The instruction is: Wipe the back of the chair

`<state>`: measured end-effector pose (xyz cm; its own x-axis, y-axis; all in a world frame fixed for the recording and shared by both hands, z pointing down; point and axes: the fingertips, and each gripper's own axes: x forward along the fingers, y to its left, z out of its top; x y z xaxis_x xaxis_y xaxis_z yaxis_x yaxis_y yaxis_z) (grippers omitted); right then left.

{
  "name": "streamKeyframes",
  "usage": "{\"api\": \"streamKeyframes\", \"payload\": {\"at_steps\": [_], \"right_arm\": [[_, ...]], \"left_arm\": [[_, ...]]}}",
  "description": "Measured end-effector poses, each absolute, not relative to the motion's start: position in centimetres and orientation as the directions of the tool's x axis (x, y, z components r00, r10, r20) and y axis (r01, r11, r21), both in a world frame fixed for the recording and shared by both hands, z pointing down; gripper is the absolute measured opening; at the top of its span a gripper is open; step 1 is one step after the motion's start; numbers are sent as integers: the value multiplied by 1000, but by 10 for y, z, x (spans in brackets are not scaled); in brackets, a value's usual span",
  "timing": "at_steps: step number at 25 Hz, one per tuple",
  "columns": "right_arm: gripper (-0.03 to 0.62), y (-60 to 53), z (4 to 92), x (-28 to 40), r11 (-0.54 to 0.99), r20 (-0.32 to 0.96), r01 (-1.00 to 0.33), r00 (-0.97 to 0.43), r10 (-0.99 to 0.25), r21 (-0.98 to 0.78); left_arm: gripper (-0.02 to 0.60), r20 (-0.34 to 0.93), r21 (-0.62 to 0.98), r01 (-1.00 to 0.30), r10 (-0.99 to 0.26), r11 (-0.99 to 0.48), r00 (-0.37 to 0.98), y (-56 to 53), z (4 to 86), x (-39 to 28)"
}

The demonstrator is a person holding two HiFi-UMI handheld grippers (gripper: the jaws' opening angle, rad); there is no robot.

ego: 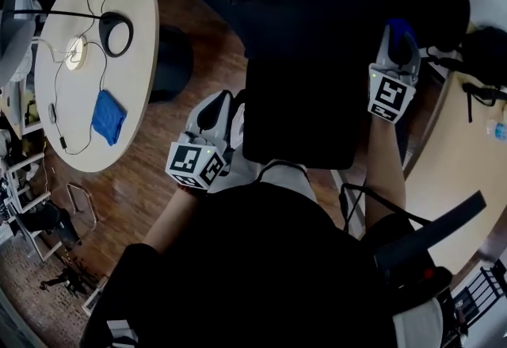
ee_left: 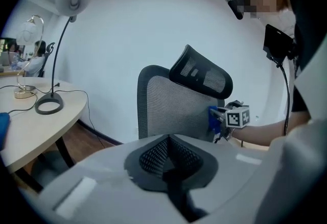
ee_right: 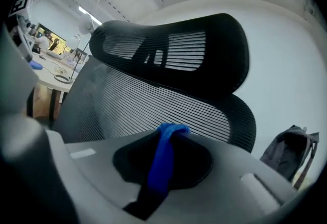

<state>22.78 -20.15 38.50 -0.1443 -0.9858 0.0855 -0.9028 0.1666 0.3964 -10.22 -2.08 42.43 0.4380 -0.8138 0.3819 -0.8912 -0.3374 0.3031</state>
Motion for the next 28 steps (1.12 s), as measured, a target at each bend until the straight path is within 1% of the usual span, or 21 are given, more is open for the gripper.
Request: {"api": "streamKeyframes", "payload": {"at_steps": [5, 8, 11, 13, 18, 22, 28], "right_arm": [[34, -211, 384, 159, 224, 36, -906, -227, -973, 358], [34, -209, 381, 103, 320, 10, -863, -343, -939, 391], [34, -201, 389, 38, 450, 59, -762, -480, -875, 465], [34, -196, 395, -2, 508, 93, -722, -532, -842, 470], [34, -188, 395, -83, 577, 86, -683, -609, -788, 447], [35, -176, 398, -133, 641, 114, -620, -672, -731, 452], [41, -160, 402, -173, 719, 150, -554, -738, -657, 421]], "left_arm": [[6, 377, 321, -901, -834, -290, 403, -17, 424, -123], [6, 382, 323, -907, -839, -272, 388, -10, 424, -135], [6, 381, 328, -912, -849, -246, 366, -4, 425, -150], [6, 385, 328, -917, -854, -227, 349, -1, 426, -163], [6, 386, 329, -925, -868, -188, 314, 9, 427, -194], [6, 388, 325, -929, -871, -176, 301, 20, 428, -214], [6, 378, 331, -922, -867, -201, 325, 27, 426, -219]]}}
